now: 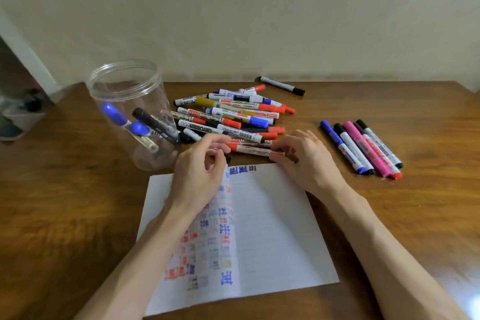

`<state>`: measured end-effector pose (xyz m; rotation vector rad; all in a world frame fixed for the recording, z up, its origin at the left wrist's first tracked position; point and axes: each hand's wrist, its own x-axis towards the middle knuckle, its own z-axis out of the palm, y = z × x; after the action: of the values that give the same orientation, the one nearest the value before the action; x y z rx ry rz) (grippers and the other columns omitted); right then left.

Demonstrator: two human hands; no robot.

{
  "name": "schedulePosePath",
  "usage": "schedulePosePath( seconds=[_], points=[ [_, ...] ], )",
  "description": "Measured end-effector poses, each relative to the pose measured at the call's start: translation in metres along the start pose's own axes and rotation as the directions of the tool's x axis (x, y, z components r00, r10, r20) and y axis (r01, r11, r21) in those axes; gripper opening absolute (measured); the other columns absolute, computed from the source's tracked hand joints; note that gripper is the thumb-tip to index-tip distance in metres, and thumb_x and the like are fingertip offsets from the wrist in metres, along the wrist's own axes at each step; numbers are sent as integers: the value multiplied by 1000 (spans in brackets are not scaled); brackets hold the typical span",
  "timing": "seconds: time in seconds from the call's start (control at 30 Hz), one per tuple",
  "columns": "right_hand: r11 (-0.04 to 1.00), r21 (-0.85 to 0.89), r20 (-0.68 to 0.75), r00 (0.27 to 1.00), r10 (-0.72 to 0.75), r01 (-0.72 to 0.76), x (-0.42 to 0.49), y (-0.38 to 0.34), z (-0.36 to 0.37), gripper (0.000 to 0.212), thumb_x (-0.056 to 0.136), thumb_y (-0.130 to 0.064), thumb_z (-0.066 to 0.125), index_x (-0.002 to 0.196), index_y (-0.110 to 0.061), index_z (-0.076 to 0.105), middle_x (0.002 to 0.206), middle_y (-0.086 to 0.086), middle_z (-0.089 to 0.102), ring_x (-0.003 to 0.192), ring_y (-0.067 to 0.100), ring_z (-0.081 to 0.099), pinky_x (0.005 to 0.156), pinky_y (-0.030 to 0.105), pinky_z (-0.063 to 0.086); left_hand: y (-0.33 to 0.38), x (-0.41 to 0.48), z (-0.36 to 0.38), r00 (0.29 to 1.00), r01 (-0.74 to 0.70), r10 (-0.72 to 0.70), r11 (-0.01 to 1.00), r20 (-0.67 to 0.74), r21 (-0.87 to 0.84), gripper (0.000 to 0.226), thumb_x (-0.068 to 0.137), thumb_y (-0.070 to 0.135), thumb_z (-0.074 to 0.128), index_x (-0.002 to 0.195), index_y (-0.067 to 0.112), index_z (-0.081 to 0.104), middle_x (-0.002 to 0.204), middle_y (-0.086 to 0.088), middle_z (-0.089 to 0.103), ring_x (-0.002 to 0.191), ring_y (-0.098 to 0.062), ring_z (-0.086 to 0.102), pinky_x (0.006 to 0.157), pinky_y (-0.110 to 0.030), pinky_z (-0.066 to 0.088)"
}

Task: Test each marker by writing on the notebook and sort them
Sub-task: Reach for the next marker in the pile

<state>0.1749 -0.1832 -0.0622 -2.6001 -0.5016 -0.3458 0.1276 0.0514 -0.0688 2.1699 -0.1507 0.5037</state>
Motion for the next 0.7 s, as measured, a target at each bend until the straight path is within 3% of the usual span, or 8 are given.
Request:
schedulePosePath(
  seconds=[0.17,0.33,0.5,0.6,0.7],
  points=[
    [942,329,-43,996,77,-59,2,3,-17,9,102,-26,67,111,-27,70,102,-15,69,93,1,62,69,13,47,-2,1,-1,995,-86,86,996,-43,5,29,97,9,66,124,20,67,116,7,67,99,-2,65,73,-14,56],
    [866,500,-105,994,35,22,1,-1,-19,11,103,-26,68,110,-20,73,92,-13,72,83,9,67,67,20,48,-3,3,0,997,-77,76,997,13,11,33,93,33,72,125,27,67,122,10,62,99,-5,64,71,-15,55],
    [733,678,-104,994,33,47,-1,-11,-18,13,102,-24,68,106,-11,71,91,-4,72,81,8,68,74,24,54,-2,2,-1,996,-88,89,996,26,-12,28,94,34,69,121,27,71,112,16,68,107,-6,63,84,-25,57],
    [627,779,-103,990,91,24,-4,-16,-21,17,102,-22,67,104,-6,72,87,-5,73,78,4,66,72,17,51,-2,2,-1,997,-71,72,997,34,-29,33,94,34,67,126,25,70,116,14,69,112,-2,63,88,-18,55],
    [470,879,-11,983,182,-77,-5,-24,-15,23,99,-27,70,106,-5,73,82,1,71,75,10,62,68,20,50,3,1,-1,995,-85,90,992,54,-89,33,95,33,65,124,19,72,106,12,73,102,3,67,77,-8,51]
  ],
)
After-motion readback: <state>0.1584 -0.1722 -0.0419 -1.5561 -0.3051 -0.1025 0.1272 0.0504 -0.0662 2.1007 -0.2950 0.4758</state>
